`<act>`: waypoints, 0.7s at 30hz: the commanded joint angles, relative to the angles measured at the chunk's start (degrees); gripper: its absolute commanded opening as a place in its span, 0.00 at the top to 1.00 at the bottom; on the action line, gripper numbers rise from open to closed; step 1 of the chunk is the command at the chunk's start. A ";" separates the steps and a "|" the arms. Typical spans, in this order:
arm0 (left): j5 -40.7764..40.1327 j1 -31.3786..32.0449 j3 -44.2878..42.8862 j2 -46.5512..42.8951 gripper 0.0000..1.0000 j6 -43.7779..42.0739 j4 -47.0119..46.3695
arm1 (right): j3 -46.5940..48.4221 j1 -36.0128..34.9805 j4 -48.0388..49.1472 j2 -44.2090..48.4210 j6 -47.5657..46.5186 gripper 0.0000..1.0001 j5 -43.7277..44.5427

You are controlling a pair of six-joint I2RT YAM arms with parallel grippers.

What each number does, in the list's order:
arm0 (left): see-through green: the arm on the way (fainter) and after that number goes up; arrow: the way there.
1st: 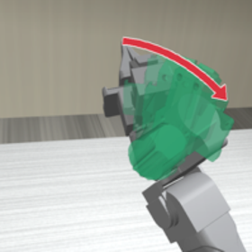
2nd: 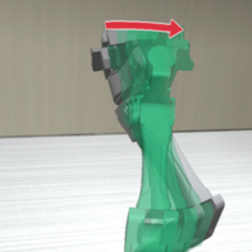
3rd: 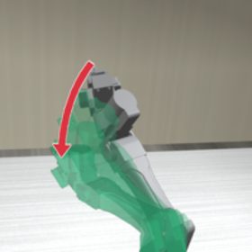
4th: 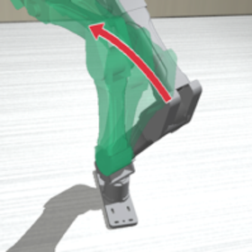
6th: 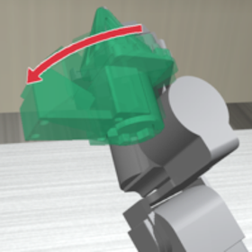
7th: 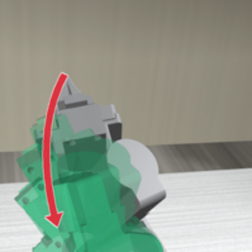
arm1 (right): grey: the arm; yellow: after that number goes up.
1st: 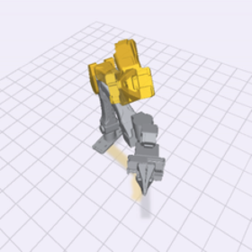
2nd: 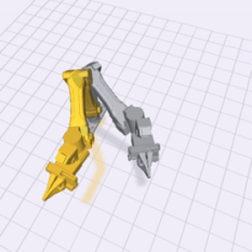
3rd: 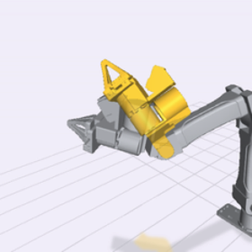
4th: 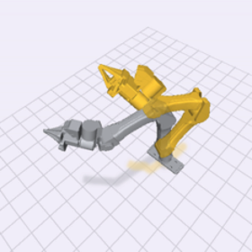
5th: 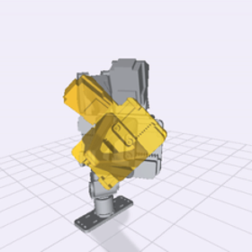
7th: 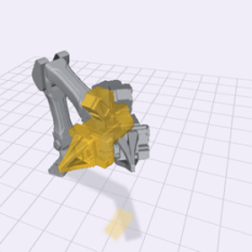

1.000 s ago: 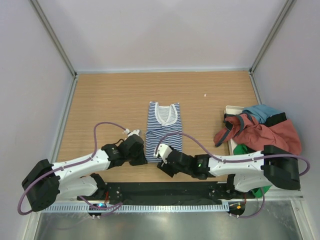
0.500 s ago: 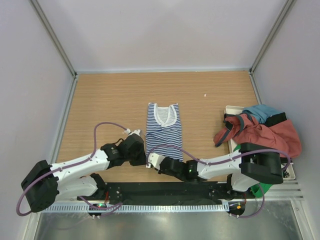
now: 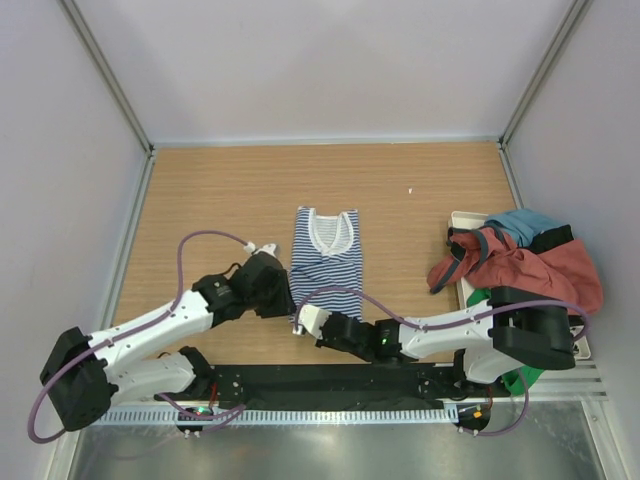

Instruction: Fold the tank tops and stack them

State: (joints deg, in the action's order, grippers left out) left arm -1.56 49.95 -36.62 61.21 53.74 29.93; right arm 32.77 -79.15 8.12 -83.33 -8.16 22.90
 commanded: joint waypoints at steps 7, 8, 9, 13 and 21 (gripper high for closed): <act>7.35 -12.69 -8.81 6.19 0.76 -8.47 -2.50 | -1.57 -0.74 2.95 4.05 1.84 0.99 -1.45; 7.97 -12.95 -9.51 7.77 0.77 -8.65 -3.29 | -1.66 -0.74 3.30 4.31 1.84 0.99 -1.36; 8.59 -12.95 -10.74 11.44 0.78 -9.08 -5.04 | -1.92 -0.74 3.31 4.75 1.84 0.99 -1.36; 10.52 -13.04 -13.12 20.33 0.84 -9.44 -9.44 | -2.10 -0.65 3.48 5.02 2.01 0.99 -1.45; 12.81 -13.57 -19.97 30.27 0.85 -10.76 -15.96 | -2.10 -0.65 3.57 5.02 1.92 0.99 -2.07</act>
State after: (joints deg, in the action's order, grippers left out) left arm 9.15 36.99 -52.05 89.67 44.66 19.84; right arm 30.55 -79.46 8.62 -80.12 -7.14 21.17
